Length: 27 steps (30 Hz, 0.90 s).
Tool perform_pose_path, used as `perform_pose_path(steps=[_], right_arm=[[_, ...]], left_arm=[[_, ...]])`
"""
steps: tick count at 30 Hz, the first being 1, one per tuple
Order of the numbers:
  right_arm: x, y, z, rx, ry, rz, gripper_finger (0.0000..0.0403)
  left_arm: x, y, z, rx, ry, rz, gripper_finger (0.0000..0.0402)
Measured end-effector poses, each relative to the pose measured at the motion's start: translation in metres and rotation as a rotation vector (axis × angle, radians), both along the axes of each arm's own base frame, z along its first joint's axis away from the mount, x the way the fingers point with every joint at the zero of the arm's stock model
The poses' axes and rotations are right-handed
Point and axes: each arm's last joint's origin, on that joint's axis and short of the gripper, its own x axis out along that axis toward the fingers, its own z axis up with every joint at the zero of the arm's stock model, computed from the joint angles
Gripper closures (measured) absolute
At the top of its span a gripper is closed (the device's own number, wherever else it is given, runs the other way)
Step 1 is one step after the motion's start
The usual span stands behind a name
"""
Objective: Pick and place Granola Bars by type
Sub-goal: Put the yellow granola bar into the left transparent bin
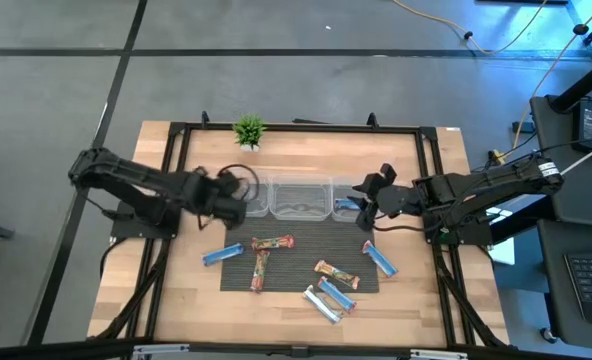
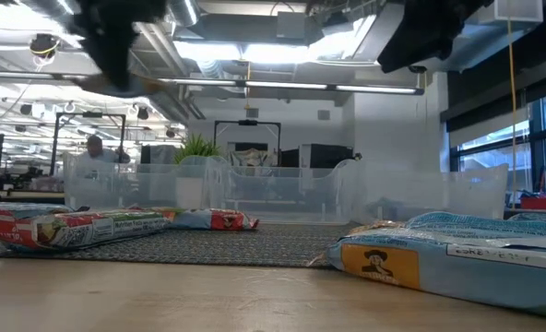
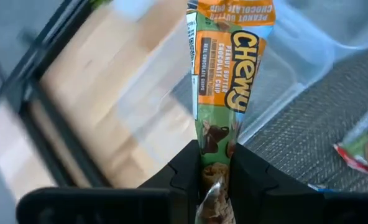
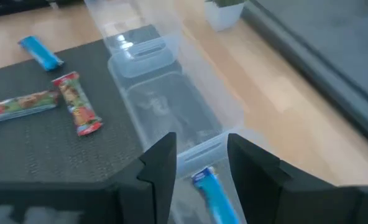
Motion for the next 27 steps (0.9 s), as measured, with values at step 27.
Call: perform_pose_path(steps=[27], right_arm=[[-0.001, 0.011, -0.003, 0.262, 0.019, 0.095, 0.0256]], left_arm=[[0.008, 0.091, -0.087, -0.268, 0.035, -0.283, 0.0343]])
